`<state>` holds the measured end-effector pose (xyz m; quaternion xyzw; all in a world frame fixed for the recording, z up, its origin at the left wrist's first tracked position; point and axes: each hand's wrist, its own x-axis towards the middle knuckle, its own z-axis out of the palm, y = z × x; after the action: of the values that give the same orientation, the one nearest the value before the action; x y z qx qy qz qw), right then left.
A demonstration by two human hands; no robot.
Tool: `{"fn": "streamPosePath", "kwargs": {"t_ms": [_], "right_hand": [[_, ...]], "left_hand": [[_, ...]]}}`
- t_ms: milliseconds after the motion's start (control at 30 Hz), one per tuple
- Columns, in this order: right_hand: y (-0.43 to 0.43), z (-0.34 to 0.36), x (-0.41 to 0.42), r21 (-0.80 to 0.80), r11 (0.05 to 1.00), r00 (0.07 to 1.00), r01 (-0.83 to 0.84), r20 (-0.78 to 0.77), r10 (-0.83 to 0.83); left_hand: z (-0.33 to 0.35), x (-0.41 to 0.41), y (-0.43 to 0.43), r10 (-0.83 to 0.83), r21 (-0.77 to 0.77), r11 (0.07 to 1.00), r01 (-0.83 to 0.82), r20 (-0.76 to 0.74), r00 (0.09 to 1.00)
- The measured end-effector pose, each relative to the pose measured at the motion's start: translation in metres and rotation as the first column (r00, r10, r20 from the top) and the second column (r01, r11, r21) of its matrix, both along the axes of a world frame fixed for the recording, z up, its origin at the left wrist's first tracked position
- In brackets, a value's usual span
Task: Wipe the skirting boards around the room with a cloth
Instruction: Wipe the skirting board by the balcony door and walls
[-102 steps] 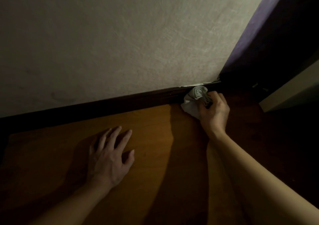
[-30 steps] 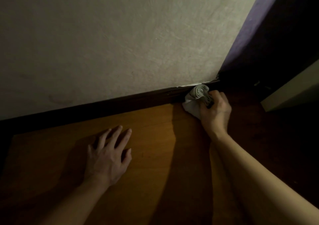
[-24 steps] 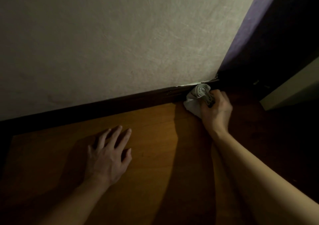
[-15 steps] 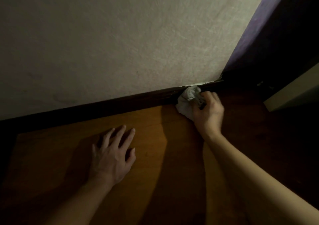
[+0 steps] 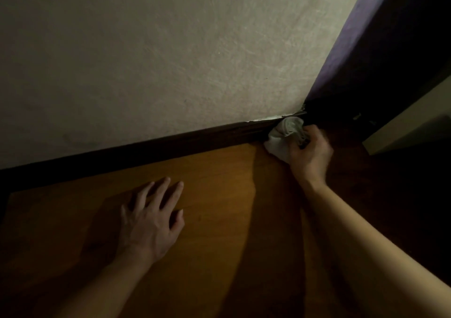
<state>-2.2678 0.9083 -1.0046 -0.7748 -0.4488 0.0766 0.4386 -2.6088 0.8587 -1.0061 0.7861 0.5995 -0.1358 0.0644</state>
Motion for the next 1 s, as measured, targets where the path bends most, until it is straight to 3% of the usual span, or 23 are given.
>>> {"fn": "streamPosePath", "kwargs": {"t_ms": [100,333,600,800,1000], "right_hand": [[-0.001,0.001,0.017,-0.027,0.996,0.996,0.086,-0.01,-0.086],[0.0,0.004,0.031,-0.036,0.996,0.994,0.077,0.083,-0.073],[-0.002,0.007,0.039,-0.045,0.997,0.995,0.06,0.085,-0.056],[-0.001,0.005,0.008,0.014,0.994,0.993,-0.11,-0.033,0.11],[0.002,0.004,-0.033,0.012,0.981,0.981,-0.195,0.013,0.195]], "left_hand": [[0.0,0.0,0.0,-0.004,0.008,1.0,0.004,-0.005,1.0],[0.003,0.003,0.0,-0.003,0.003,1.0,0.003,-0.032,0.999],[0.006,0.006,0.0,-0.012,0.007,1.0,0.012,-0.045,0.999],[0.004,0.005,0.0,-0.009,0.001,1.0,0.009,-0.038,0.999],[0.005,0.005,0.0,0.004,-0.018,1.0,-0.005,-0.03,1.0]]}}
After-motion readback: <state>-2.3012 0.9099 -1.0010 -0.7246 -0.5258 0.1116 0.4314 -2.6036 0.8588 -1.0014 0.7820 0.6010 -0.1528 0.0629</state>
